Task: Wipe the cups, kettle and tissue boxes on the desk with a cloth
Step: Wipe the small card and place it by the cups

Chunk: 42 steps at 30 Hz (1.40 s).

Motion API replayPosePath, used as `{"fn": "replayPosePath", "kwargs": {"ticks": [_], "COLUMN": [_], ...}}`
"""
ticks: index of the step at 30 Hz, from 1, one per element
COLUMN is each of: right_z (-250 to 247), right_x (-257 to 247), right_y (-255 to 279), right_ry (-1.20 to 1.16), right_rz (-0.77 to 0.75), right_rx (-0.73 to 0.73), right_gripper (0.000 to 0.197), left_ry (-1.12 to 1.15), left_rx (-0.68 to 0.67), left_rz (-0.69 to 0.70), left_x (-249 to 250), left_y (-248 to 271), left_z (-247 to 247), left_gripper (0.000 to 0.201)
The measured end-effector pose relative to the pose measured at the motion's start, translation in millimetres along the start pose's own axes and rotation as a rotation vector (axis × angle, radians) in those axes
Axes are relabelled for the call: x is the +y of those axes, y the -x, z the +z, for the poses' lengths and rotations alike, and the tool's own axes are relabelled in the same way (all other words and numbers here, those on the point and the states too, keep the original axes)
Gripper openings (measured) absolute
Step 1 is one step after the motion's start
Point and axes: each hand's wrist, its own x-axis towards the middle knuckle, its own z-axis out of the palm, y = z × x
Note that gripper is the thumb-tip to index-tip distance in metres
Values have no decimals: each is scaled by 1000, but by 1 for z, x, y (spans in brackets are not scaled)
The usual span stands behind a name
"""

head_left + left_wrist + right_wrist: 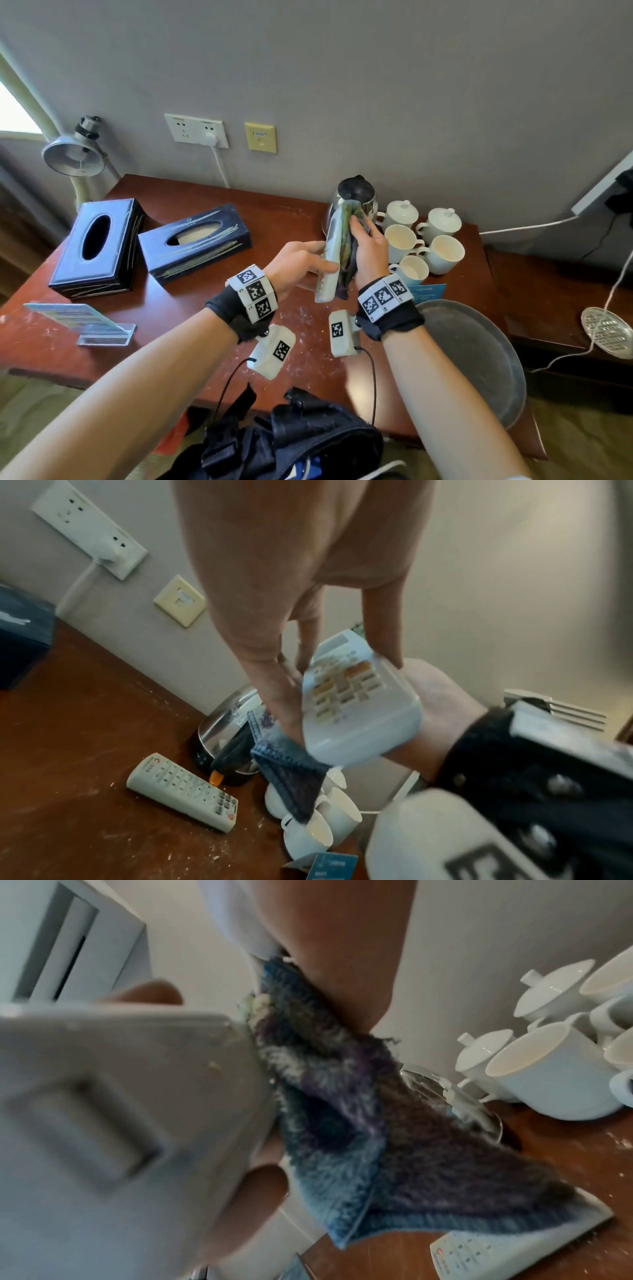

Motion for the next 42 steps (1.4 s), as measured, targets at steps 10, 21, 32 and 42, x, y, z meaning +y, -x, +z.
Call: {"fn": "replayPosePath", "kwargs": {"ticks": [10,21,32,42], "right_z": [-27,-121,-140,-153], "right_x": [11,43,81,92], "right_y": [27,7,-4,-17], "right_ry": [104,579,696,751], "right_rz": [116,100,187,298], "right_rx": [-162,184,259,252], "right_gripper": [19,25,26,31], "left_ry": [-88,-845,-1282,-1436], "left_rx": [44,86,-95,-172], "left_rz": [35,-122,-11,156], "left_x": [0,-76,-111,-132], "left_y": [-14,-71,-115,-148], "left_z": [-4,-18,-11,-4], "left_gripper": [50,74,70,67]}}
